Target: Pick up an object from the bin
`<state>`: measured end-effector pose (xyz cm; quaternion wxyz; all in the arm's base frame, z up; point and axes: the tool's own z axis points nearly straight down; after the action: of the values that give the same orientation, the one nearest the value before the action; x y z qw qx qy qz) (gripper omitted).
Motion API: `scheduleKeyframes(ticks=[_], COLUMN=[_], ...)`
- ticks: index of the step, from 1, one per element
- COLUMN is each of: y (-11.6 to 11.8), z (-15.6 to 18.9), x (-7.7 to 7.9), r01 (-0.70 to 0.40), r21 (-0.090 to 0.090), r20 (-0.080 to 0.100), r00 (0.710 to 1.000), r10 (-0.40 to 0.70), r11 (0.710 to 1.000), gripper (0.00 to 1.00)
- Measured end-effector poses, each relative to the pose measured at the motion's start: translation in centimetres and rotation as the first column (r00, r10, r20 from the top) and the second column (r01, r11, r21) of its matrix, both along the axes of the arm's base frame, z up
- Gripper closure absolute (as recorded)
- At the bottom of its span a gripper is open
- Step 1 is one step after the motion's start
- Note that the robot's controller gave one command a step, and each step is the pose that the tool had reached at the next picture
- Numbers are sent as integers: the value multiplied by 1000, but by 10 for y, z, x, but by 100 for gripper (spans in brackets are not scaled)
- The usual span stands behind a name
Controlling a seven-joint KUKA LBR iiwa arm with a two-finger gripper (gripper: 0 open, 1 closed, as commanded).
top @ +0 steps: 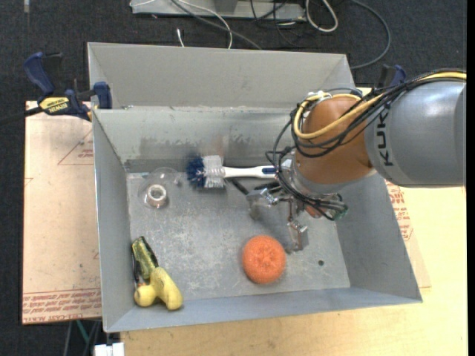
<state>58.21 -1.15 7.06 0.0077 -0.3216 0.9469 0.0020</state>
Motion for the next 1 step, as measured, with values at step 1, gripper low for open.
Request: scheduleKeyframes(ticks=[1], y=[49], z=[0], x=[-35], r01=[-20], r21=[3], r20=[1], r00=[1000], r10=[20], r11=[1000], gripper=[0])
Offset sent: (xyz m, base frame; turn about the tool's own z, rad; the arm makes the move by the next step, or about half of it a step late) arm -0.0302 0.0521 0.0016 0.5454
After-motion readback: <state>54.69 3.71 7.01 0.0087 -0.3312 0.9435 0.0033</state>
